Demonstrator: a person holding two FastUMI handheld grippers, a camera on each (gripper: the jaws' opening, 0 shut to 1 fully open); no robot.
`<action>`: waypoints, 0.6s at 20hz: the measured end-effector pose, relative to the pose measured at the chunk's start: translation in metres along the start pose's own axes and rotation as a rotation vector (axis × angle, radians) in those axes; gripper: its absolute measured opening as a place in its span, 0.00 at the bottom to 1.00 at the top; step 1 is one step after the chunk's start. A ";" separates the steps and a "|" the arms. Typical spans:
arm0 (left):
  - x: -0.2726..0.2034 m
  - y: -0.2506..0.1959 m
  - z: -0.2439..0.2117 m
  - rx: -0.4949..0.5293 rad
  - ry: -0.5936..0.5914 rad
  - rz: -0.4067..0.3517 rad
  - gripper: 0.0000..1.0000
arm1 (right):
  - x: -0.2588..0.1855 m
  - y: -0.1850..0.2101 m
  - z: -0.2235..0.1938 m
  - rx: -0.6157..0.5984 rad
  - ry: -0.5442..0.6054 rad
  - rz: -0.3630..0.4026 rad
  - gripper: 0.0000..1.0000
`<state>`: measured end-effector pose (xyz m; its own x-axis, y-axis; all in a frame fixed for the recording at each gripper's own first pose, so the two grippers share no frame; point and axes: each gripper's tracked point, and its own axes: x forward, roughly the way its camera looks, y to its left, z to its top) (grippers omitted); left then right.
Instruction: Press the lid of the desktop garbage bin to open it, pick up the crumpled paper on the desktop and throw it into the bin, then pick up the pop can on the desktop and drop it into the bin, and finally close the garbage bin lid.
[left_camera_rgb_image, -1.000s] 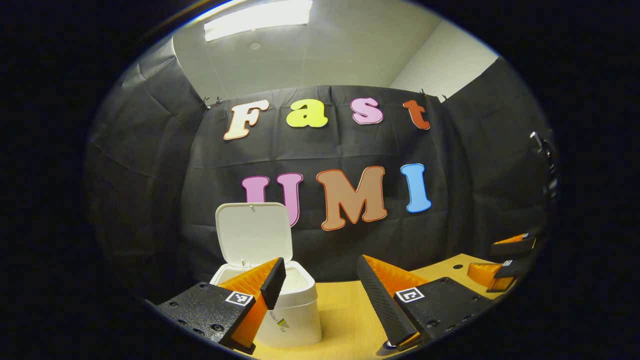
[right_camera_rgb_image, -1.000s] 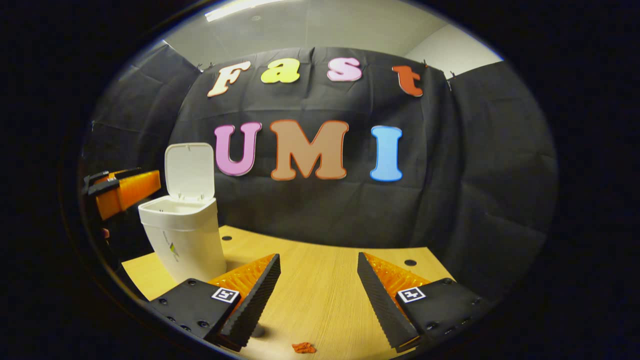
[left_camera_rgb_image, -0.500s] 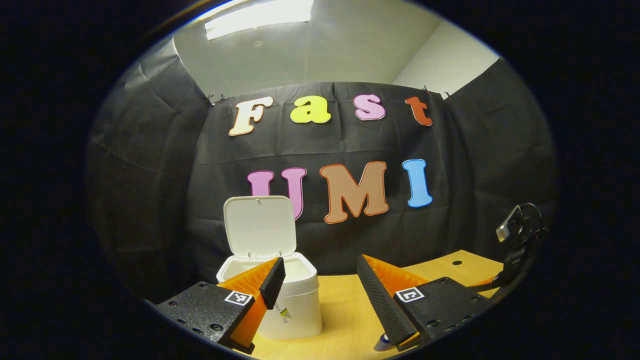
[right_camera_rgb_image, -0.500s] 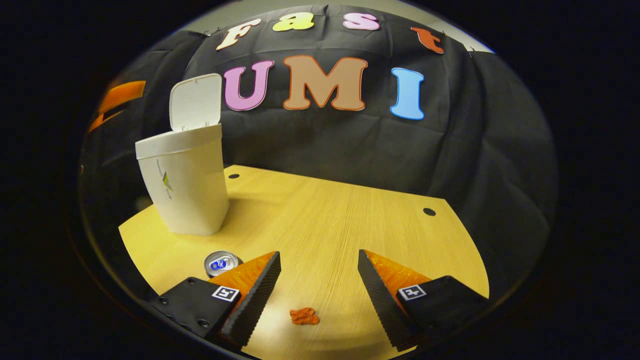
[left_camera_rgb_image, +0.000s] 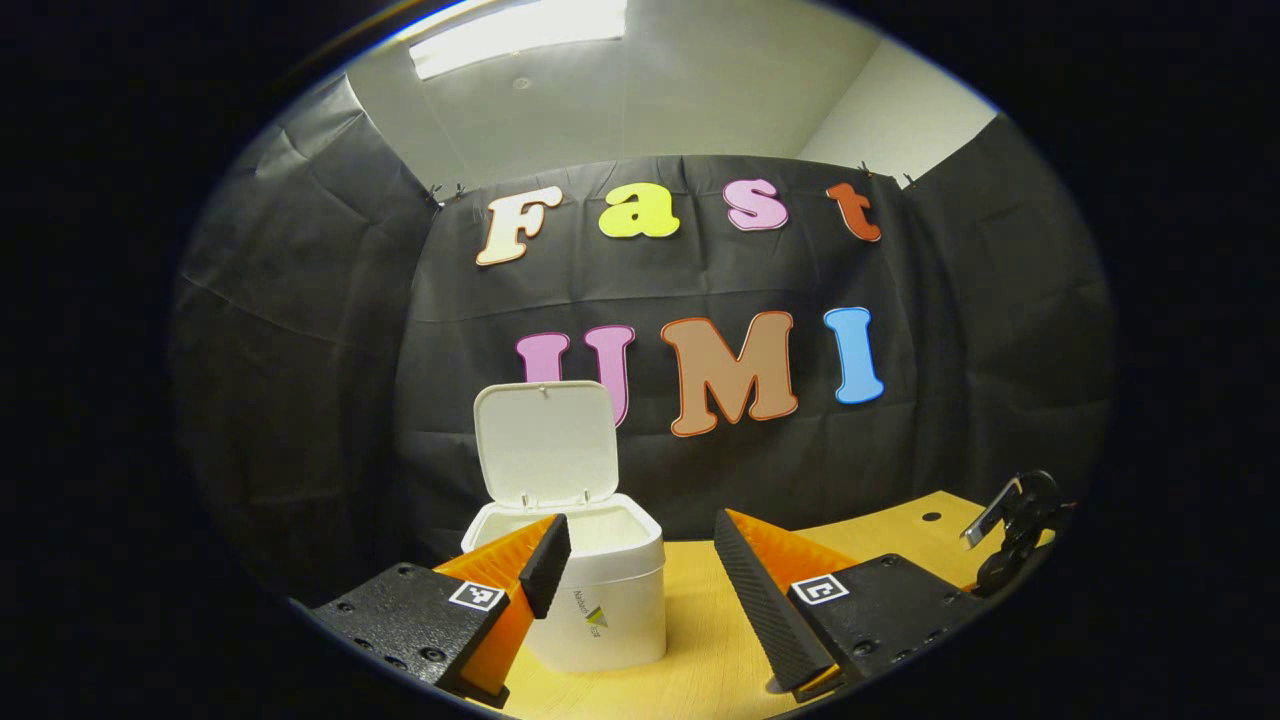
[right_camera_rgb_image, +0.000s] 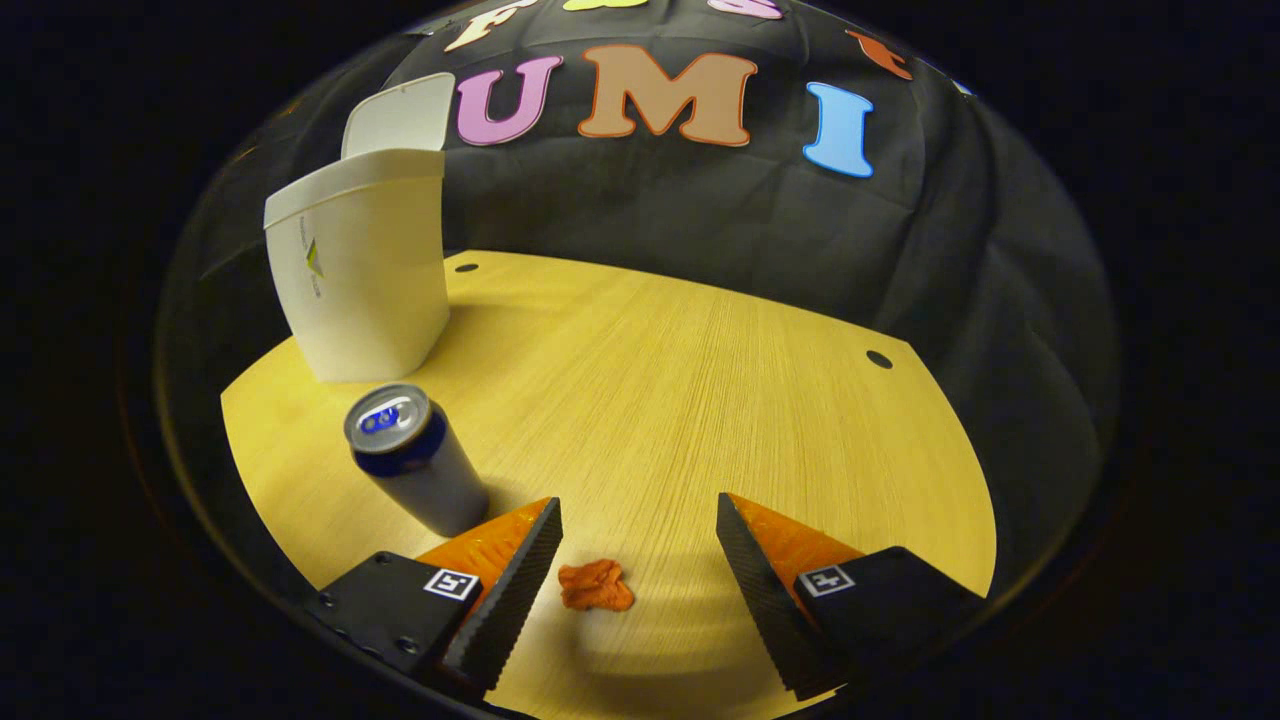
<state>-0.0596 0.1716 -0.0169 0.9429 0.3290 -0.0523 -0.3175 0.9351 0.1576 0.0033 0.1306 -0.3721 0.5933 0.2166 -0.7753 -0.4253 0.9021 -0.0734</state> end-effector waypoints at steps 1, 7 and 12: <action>0.000 0.002 -0.001 0.001 0.005 0.004 0.88 | 0.001 0.000 -0.005 -0.004 0.013 0.004 1.00; -0.002 0.006 -0.004 0.008 0.017 0.010 0.88 | 0.008 0.009 -0.025 -0.035 0.061 0.039 0.93; -0.002 0.004 -0.005 0.007 0.019 0.004 0.88 | 0.018 0.012 -0.061 -0.048 0.155 0.045 0.85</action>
<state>-0.0636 0.1758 -0.0213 0.9395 0.3354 -0.0699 -0.3208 0.9328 0.1645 -0.0328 0.1223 -0.4251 0.4618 0.1933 -0.8656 -0.4840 0.8728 -0.0633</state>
